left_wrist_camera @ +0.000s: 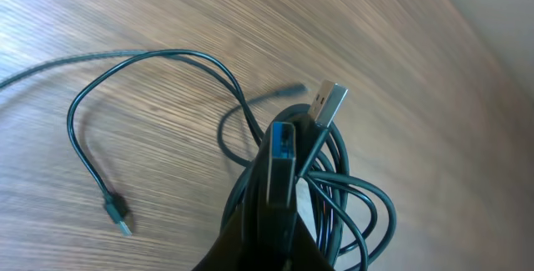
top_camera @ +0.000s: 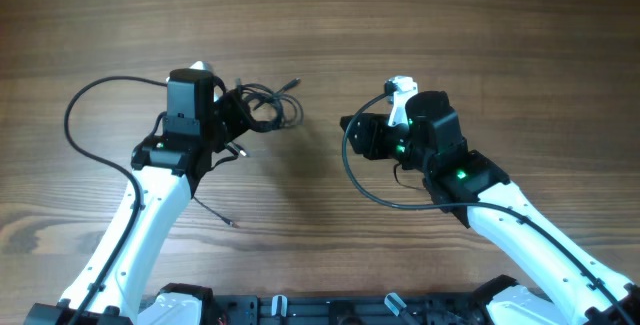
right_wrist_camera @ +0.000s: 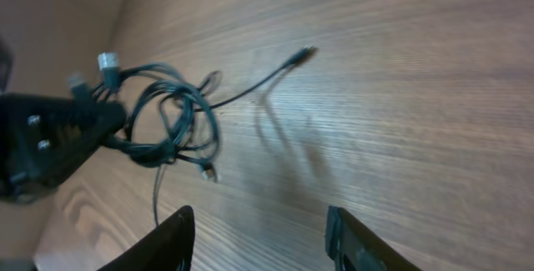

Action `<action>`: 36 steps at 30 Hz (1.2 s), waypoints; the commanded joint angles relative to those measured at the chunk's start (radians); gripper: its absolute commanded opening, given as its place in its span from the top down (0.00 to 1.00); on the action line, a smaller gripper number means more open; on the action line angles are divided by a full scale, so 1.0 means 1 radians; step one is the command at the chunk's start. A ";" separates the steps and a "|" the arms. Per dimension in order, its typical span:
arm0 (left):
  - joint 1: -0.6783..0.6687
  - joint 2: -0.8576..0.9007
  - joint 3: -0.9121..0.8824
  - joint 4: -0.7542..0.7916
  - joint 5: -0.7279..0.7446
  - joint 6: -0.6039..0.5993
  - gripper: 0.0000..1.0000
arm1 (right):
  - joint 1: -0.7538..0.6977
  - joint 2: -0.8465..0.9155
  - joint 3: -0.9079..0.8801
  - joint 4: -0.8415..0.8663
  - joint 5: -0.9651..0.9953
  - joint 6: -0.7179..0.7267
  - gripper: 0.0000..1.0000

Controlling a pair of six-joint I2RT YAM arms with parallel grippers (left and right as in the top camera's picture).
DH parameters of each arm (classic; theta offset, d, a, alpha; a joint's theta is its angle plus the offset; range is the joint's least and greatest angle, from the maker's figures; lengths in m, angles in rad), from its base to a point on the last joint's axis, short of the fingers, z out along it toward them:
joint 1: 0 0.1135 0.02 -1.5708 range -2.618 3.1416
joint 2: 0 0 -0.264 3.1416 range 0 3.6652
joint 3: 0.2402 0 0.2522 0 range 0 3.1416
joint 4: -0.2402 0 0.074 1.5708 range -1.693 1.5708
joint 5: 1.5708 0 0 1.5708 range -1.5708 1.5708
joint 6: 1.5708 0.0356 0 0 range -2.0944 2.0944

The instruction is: Untangle cables

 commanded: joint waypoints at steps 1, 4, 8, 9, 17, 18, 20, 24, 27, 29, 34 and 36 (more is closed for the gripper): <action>-0.033 -0.013 -0.002 0.007 0.117 0.110 0.96 | 0.037 0.020 -0.003 0.034 -0.058 -0.191 0.44; -0.080 -0.013 -0.002 0.008 0.116 0.110 0.96 | 0.126 0.022 -0.003 0.060 0.075 -0.196 0.41; -0.124 -0.013 -0.002 0.008 0.116 0.110 0.96 | 0.250 0.028 -0.003 0.067 0.305 -0.231 0.36; -0.135 -0.013 -0.002 0.007 0.116 0.110 0.96 | 0.274 0.032 -0.003 0.067 0.358 -0.234 0.34; -0.198 -0.013 -0.002 0.007 0.116 0.110 0.96 | 0.300 0.130 -0.003 0.056 0.598 -0.216 0.34; -0.204 -0.013 -0.002 0.007 0.116 0.110 0.96 | 0.300 0.142 -0.003 0.050 0.623 -0.203 0.34; -0.216 -0.013 -0.002 0.008 0.116 0.110 0.96 | 0.299 0.167 -0.003 0.029 0.640 -0.196 0.33; -0.218 -0.013 -0.002 0.005 0.117 0.110 0.96 | 0.277 0.192 -0.003 -0.006 0.679 -0.122 0.34; -0.218 -0.013 -0.002 -0.013 0.122 0.111 0.96 | 0.220 0.196 -0.003 -0.027 0.649 -0.039 0.31; -0.218 -0.018 -0.002 -0.015 0.156 0.124 0.96 | 0.171 0.196 -0.003 -0.022 0.558 -0.039 0.30; -0.218 -0.063 -0.002 -0.015 0.272 0.216 0.96 | 0.082 0.196 -0.003 0.002 0.385 -0.006 0.30; -0.218 -0.066 -0.002 -0.015 0.322 0.223 0.96 | 0.083 0.196 -0.003 0.063 0.301 -0.010 0.31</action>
